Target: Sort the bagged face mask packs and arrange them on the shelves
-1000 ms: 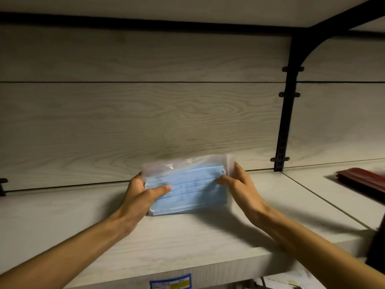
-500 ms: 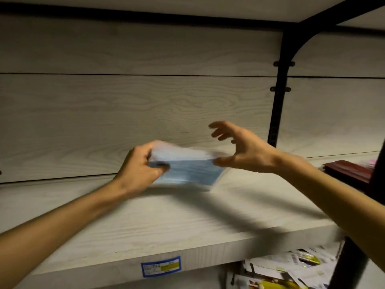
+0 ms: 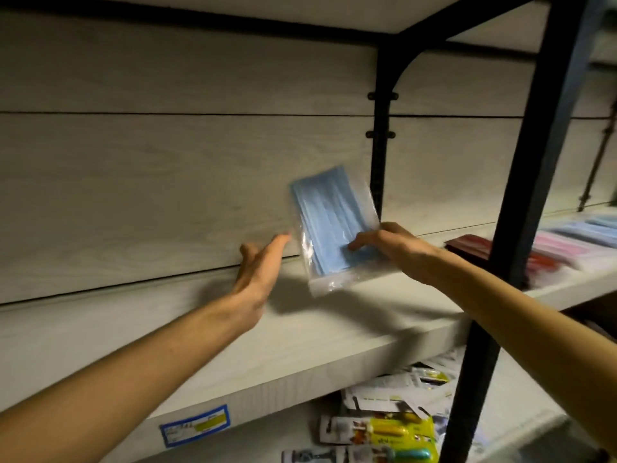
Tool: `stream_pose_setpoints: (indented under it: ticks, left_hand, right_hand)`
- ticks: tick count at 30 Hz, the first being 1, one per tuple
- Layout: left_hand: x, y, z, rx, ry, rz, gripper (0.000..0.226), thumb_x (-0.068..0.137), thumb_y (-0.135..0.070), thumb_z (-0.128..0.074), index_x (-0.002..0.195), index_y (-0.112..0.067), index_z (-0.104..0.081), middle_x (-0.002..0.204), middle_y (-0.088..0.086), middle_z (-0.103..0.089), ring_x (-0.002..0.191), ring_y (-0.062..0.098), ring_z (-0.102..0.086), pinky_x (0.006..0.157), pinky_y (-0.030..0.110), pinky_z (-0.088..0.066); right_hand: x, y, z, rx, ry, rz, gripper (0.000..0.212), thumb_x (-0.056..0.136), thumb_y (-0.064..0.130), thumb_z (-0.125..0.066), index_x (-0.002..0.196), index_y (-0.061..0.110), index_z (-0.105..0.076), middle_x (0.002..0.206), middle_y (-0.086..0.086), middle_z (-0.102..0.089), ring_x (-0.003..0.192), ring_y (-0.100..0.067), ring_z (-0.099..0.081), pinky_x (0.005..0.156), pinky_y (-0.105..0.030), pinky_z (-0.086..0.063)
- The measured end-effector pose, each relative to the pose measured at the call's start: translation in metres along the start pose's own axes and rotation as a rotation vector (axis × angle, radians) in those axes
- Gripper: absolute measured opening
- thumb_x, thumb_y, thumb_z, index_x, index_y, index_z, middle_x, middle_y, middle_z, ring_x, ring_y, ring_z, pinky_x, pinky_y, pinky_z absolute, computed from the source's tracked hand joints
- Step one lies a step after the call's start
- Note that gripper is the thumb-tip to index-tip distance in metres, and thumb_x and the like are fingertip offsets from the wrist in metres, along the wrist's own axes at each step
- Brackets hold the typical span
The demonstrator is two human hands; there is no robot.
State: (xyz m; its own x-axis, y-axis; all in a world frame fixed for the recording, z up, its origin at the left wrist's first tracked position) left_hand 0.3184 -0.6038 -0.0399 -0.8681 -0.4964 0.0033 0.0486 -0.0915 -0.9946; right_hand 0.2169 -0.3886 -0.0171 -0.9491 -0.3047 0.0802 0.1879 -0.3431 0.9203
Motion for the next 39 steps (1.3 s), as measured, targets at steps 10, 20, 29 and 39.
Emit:
stream_pose_setpoints:
  ticks: [10, 20, 29, 39]
  left_hand:
    - [-0.020, 0.023, -0.078, 0.087, 0.305, 0.168, 0.013, 0.088, 0.009, -0.063, 0.096, -0.002, -0.065, 0.073, 0.011, -0.067, 0.061, 0.018, -0.067, 0.045, 0.028, -0.056]
    - [-0.050, 0.026, -0.092, 0.394, 0.129, -0.020, 0.017, 0.082, 0.006, -0.072, 0.095, -0.004, -0.066, 0.081, 0.014, -0.071, 0.066, 0.024, -0.069, 0.049, 0.030, -0.051]
    - [-0.082, 0.024, -0.099, 0.824, 0.004, -0.082, 0.038, 0.098, -0.034, -0.049, 0.125, -0.010, -0.062, 0.123, 0.016, -0.067, 0.111, 0.033, -0.063, 0.088, 0.037, -0.050]
    - [-0.123, 0.039, -0.118, 1.242, -0.069, -0.200, 0.058, 0.106, -0.051, -0.016, 0.145, -0.017, -0.042, 0.145, 0.011, -0.051, 0.132, 0.027, -0.046, 0.110, 0.041, -0.034]
  right_hand:
    - [-0.015, -0.053, 0.028, -0.121, 0.184, -0.379, 0.044, 0.080, 0.026, -0.078, 0.118, 0.009, -0.063, 0.106, -0.009, -0.065, 0.079, -0.022, -0.063, 0.057, -0.028, -0.054]
    - [-0.036, -0.061, 0.038, -0.363, 0.243, 0.021, 0.022, 0.091, 0.030, -0.063, 0.081, 0.018, -0.048, 0.083, -0.004, -0.051, 0.072, -0.015, -0.050, 0.059, -0.027, -0.040]
    - [-0.062, -0.072, 0.040, -0.391, 0.164, 0.229, 0.016, 0.099, 0.026, -0.048, 0.103, 0.010, -0.049, 0.093, -0.008, -0.056, 0.075, -0.015, -0.052, 0.055, -0.025, -0.036]
    - [-0.073, -0.083, 0.027, -0.813, 0.157, 0.267, 0.037, 0.102, 0.041, -0.028, 0.114, 0.015, -0.051, 0.112, -0.014, -0.058, 0.102, -0.029, -0.050, 0.091, -0.040, -0.041]
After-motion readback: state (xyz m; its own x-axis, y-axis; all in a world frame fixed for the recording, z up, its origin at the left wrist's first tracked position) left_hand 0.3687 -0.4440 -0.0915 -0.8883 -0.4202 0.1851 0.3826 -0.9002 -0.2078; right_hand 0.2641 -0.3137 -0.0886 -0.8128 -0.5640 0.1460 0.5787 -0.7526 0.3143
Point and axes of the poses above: each hand's wrist, its own x-axis towards the middle knuckle, its own z-axis out of the back of the hand, y = z × x, the point moved 4 cm from there along x, towards the middle knuckle
